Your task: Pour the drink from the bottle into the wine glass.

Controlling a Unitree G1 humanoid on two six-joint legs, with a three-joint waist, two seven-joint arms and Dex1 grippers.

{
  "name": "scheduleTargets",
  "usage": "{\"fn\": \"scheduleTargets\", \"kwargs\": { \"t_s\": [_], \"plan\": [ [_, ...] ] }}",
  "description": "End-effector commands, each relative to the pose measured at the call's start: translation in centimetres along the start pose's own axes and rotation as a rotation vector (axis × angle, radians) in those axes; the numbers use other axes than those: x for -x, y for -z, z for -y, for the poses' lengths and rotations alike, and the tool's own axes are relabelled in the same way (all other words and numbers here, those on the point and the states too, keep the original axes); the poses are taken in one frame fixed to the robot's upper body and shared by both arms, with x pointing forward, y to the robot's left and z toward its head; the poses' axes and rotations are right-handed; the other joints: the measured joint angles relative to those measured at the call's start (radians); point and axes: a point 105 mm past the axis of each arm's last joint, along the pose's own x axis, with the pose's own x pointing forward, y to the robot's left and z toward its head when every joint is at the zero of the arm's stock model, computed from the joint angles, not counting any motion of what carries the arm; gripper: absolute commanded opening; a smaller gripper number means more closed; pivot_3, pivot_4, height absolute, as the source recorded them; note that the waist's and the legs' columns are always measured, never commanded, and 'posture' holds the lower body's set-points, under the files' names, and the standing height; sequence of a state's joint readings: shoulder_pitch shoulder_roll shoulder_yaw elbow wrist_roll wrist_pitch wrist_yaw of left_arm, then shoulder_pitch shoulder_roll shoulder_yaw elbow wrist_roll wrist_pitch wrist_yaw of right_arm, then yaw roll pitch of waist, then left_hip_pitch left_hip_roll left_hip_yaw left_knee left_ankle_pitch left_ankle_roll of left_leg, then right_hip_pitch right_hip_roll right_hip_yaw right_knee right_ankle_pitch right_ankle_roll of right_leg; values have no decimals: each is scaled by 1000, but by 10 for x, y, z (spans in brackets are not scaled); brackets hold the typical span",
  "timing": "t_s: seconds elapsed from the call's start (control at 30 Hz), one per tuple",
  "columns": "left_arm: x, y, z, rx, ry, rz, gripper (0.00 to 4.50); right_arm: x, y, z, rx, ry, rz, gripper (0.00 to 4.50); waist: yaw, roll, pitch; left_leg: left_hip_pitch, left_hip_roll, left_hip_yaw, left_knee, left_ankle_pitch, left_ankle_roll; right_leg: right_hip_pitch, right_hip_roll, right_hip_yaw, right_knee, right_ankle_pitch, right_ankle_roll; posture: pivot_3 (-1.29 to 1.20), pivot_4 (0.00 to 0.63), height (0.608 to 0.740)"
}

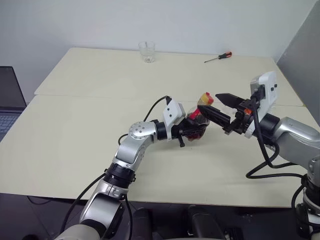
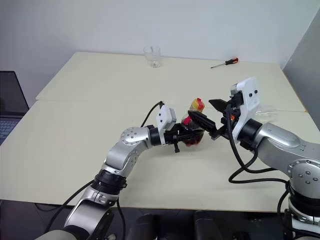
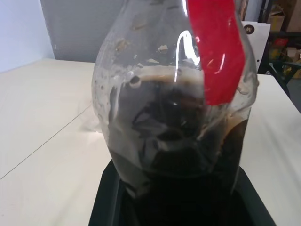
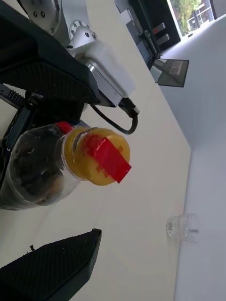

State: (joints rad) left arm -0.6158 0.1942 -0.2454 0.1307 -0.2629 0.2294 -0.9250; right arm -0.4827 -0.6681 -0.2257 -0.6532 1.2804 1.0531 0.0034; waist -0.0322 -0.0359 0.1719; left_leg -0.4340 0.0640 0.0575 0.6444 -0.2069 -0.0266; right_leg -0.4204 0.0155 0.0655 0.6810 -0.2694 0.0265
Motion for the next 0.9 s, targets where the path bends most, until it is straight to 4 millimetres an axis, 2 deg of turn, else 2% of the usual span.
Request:
{"fn": "scheduleTargets", "kwargs": {
  "t_s": [0.03, 0.1, 0.13, 0.2, 0.3, 0.33, 0.9],
  "plan": [
    [0, -19, -4, -57, -8, 58, 902, 3, -10, -12, 28, -51, 47, 4500, 0, 0, 0, 0, 0, 0, 0, 0, 0, 0, 0, 0, 0, 0, 0, 0, 150, 740],
    [0, -19, -4, -57, -10, 58, 902, 3, -10, -13, 25, -57, 49, 4500, 0, 0, 0, 0, 0, 0, 0, 0, 0, 0, 0, 0, 0, 0, 0, 0, 150, 740],
    [0, -19, -5, -57, -11, 58, 902, 2, -11, -13, 25, -59, 51, 4325, 0, 0, 0, 0, 0, 0, 0, 0, 0, 0, 0, 0, 0, 0, 0, 0, 150, 740],
    [0, -19, -5, -57, -13, 58, 902, 1, -11, -13, 24, -59, 55, 3903, 0, 0, 0, 0, 0, 0, 0, 0, 0, 0, 0, 0, 0, 0, 0, 0, 150, 740],
    [0, -19, -5, -57, -14, 58, 902, 0, -12, -13, 25, -57, 56, 2975, 0, 0, 0, 0, 0, 0, 0, 0, 0, 0, 0, 0, 0, 0, 0, 0, 150, 740],
    [0, -19, -5, -56, -14, 59, 902, 0, -12, -12, 25, -55, 56, 2912, 0, 0, 0, 0, 0, 0, 0, 0, 0, 0, 0, 0, 0, 0, 0, 0, 150, 740],
    [-1, -18, -4, -58, -11, 57, 902, -3, -13, -8, 16, -47, 68, 2912, 0, 0, 0, 0, 0, 0, 0, 0, 0, 0, 0, 0, 0, 0, 0, 0, 150, 740]
  ]
}}
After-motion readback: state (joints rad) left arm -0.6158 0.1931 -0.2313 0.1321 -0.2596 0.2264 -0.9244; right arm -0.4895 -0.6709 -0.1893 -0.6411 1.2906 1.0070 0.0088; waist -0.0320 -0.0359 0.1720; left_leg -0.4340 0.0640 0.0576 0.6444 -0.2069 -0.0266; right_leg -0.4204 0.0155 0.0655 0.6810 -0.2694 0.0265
